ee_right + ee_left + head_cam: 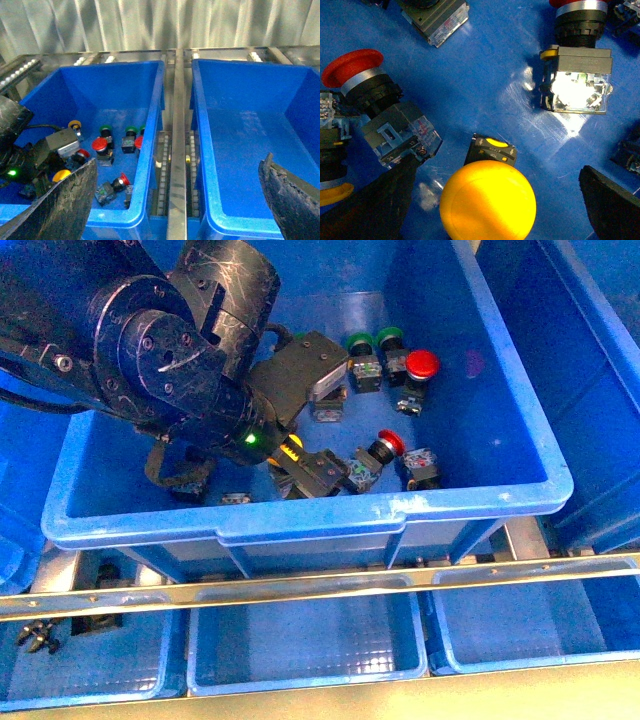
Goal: Pick red and yellow buttons and place in box
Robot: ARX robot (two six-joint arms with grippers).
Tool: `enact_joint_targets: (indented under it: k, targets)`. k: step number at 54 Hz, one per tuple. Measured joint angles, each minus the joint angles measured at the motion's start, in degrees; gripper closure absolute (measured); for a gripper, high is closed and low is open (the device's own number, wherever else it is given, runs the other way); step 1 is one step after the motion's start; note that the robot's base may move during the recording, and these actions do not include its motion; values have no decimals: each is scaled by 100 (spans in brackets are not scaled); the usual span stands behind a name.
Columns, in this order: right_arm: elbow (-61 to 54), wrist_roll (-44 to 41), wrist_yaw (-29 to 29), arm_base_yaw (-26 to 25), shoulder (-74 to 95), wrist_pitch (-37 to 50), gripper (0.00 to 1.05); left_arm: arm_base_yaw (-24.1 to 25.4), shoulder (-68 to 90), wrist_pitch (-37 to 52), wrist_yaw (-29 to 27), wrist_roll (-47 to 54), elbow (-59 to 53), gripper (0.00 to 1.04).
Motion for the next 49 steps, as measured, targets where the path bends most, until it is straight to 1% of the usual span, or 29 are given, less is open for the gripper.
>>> enact_joint_targets:
  k: [4, 9, 10, 14, 19, 20, 26, 35, 40, 49]
  targets:
    - [0, 0, 0, 0, 0, 0, 7, 0, 26, 31, -15, -7, 4, 10]
    - [0, 0, 0, 0, 0, 0, 7, -4, 42, 90, -37, -68, 4, 26]
    - [0, 0, 0, 0, 0, 0, 7, -4, 42, 98, -37, -70, 2, 28]
    - [0, 0, 0, 0, 0, 0, 7, -7, 42, 140, -52, -96, 4, 44]
    - [0, 0, 0, 0, 0, 0, 7, -7, 42, 188, -55, -122, 2, 67]
    - [0, 0, 0, 0, 0, 0, 7, -7, 42, 205, -55, -142, 2, 68]
    - [0, 0, 0, 0, 0, 0, 7, 9, 28, 315, -50, -267, -61, 70]
    - [0, 0, 0, 0, 0, 0, 7, 173, -345, 407, 243, -914, -424, 70]
    - [0, 0, 0, 0, 0, 0, 7, 372, -866, 435, 413, -1731, -697, 70]
    - [0, 0, 0, 0, 0, 0, 7, 592, -1464, 457, 833, -2664, -1056, 70]
